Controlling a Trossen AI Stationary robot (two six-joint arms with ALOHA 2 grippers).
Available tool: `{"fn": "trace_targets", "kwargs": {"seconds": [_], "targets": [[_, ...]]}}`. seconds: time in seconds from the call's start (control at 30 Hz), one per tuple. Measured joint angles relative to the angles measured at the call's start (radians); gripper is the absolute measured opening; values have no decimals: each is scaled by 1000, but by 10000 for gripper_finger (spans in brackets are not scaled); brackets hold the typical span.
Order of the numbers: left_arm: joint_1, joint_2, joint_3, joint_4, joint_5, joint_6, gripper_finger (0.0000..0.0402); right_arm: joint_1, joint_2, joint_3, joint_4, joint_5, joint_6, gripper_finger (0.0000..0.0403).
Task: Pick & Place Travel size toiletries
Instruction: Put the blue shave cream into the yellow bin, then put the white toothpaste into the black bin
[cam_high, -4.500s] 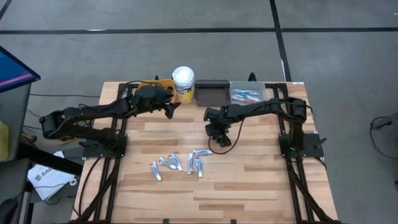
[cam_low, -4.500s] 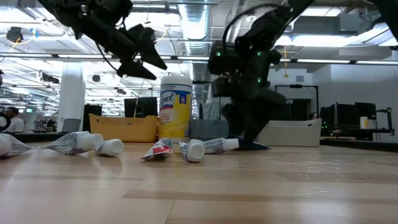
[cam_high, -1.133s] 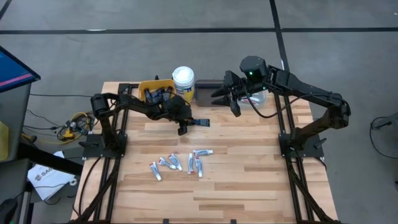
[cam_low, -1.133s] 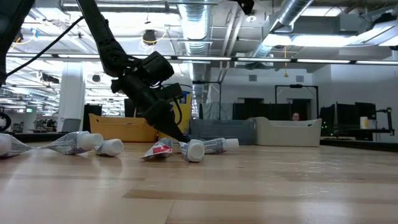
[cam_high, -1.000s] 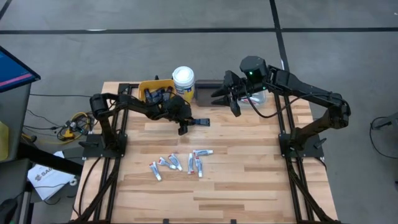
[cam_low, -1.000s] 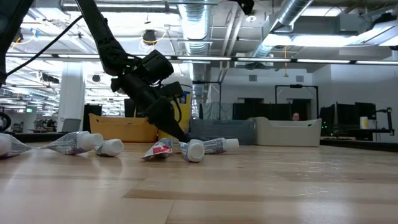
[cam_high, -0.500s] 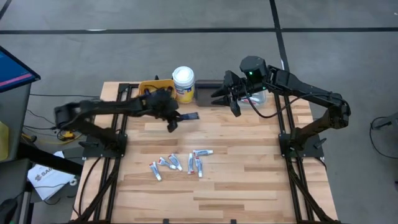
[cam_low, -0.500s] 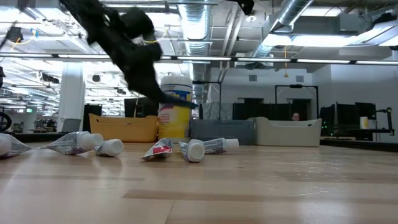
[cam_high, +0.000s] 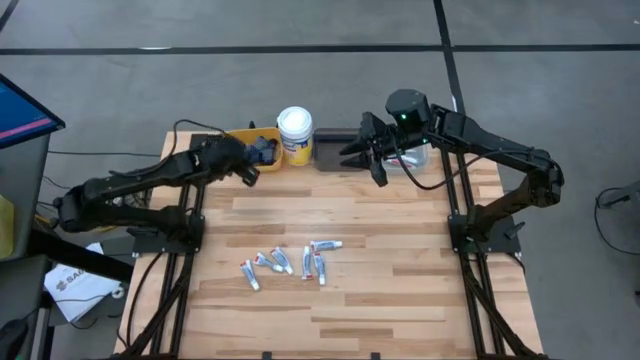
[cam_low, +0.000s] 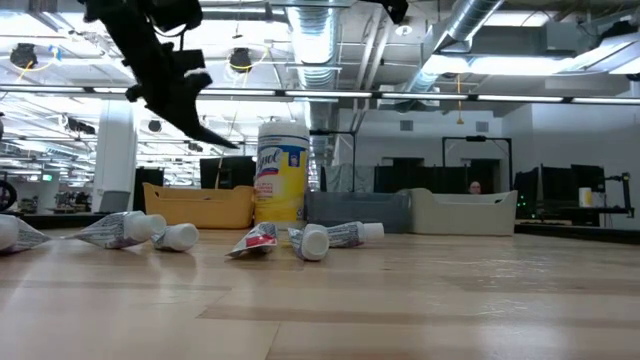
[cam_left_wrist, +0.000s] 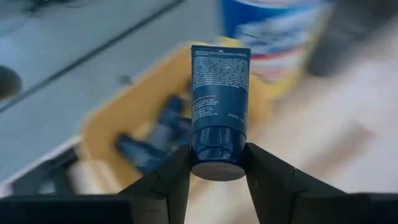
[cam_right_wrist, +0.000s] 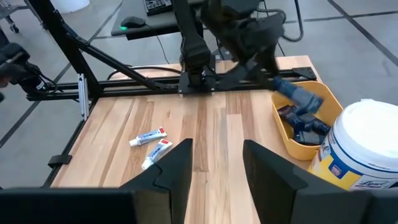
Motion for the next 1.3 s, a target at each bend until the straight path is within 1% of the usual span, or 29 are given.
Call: {"fn": "trace_targets", "kwargs": {"seconds": [0.1,0.3,0.43,0.53,0.6,0.67,0.73,0.77,0.87,0.93,1.07,1.2,1.3], "targets": [[65,37,0,6,-48,0,132,0,0,0,0,0,0,133],[190,167,0,6,-36,1,132,0,0,0,-5,0,3,134],[239,253,0,13,-8,2,140,0,0,0,-9,0,3,133],[253,294,0,26,-7,3,166,0,0,0,-11,0,4,134],[254,300,0,25,-1,4,194,0,0,0,-11,0,10,139],[253,293,0,27,32,9,227,0,0,0,-17,0,10,147],[249,274,0,26,50,9,261,0,0,1,-39,3,9,157],[245,260,0,26,66,10,277,0,0,1,-63,23,1,162],[231,197,0,25,115,1,314,0,10,-11,-160,125,-66,180],[215,142,0,25,140,-21,329,2,24,-54,-178,154,-89,192],[176,13,0,29,151,-67,335,8,58,-165,-122,156,-127,208],[129,-126,0,69,171,-84,323,28,118,-262,-60,158,-155,212],[85,-225,0,147,204,-86,312,67,171,-290,-35,161,-176,211]]}}
